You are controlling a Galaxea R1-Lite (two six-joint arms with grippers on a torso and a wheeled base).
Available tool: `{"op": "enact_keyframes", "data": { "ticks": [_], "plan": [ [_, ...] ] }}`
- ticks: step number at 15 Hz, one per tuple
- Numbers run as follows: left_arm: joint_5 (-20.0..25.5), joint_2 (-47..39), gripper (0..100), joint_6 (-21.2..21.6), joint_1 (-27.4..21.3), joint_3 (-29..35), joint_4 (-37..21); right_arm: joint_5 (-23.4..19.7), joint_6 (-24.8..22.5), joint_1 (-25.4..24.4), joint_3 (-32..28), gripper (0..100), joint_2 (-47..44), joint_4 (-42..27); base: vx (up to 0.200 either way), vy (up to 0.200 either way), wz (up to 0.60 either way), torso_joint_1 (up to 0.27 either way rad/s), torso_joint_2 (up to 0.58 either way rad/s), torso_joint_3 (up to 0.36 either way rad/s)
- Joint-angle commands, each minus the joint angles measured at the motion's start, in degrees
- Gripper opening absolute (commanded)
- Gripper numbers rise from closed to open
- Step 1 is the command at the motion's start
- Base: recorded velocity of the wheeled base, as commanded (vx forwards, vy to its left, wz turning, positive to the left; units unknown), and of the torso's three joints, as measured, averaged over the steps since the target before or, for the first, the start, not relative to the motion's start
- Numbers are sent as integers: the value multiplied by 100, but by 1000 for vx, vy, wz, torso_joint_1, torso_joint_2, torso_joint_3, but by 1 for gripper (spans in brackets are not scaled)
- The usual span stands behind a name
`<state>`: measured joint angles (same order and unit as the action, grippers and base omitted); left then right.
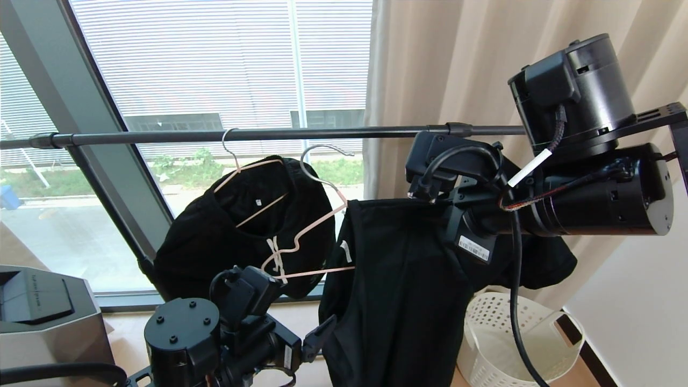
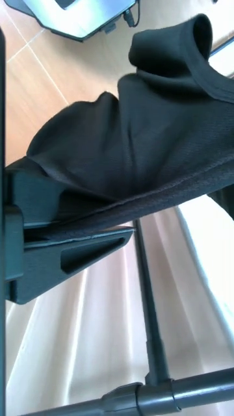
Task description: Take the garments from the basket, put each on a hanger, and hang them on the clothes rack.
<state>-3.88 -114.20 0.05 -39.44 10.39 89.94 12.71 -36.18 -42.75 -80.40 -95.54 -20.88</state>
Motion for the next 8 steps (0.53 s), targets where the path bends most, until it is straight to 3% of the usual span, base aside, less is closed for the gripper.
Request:
{"op": "enact_keyframes", "data": {
  "ticks": [1, 4, 8],
  "plan": [
    [-157, -102, 100, 4, -47, 69, 6, 3, -3, -49, -11, 0, -9, -4, 0, 0, 0, 0, 0, 0],
    [-289, -164, 100, 4, -64, 139, 6, 3, -3, -58, -11, 0, 0, 5, 0, 0, 0, 0, 0, 0],
    [-315, -234, 100, -5, -143, 174, 6, 73, 357, -234, -2, 0, 0, -4, 0, 0, 0, 0, 0, 0]
  ]
}}
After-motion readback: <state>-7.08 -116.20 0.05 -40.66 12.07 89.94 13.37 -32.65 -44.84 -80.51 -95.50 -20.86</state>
